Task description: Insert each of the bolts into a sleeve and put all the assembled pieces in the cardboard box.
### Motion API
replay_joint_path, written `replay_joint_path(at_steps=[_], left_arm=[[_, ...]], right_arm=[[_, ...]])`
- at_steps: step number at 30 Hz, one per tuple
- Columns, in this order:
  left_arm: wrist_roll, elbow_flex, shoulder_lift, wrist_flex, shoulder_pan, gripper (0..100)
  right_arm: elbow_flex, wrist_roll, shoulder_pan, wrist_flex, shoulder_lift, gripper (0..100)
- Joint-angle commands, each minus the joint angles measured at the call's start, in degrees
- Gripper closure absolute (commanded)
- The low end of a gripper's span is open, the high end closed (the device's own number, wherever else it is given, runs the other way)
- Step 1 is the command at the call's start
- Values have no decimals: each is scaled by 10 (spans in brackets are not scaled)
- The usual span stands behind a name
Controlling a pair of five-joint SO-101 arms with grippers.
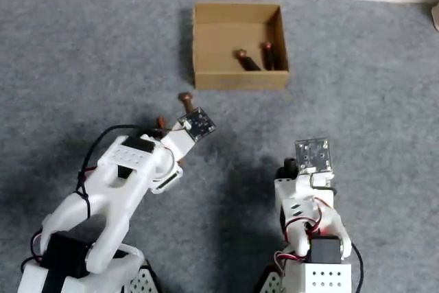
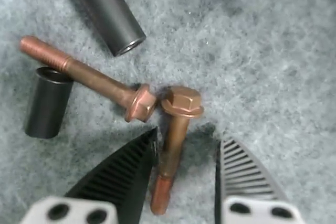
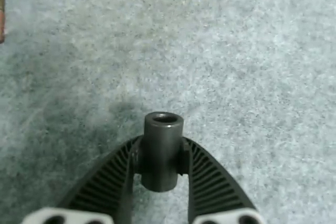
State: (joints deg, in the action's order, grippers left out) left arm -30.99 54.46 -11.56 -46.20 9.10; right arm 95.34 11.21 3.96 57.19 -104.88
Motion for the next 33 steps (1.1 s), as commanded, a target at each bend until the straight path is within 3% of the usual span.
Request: replay_joint_path(at_steps=[1, 4, 18, 26, 33], left_arm=[[-3, -7, 13, 10, -3, 886], [-4, -7, 14, 10, 1, 998], [-34, 20, -22, -6, 22, 995], [-33, 113, -275, -11, 70, 995], [-33, 145, -597, -121, 97, 995]], right_arm=[[8, 21, -11, -25, -5, 995], [8, 21, -11, -25, -5, 995], [16, 25, -11, -27, -5, 995], [16, 25, -10, -27, -5, 995], [15, 25, -10, -27, -5, 995]])
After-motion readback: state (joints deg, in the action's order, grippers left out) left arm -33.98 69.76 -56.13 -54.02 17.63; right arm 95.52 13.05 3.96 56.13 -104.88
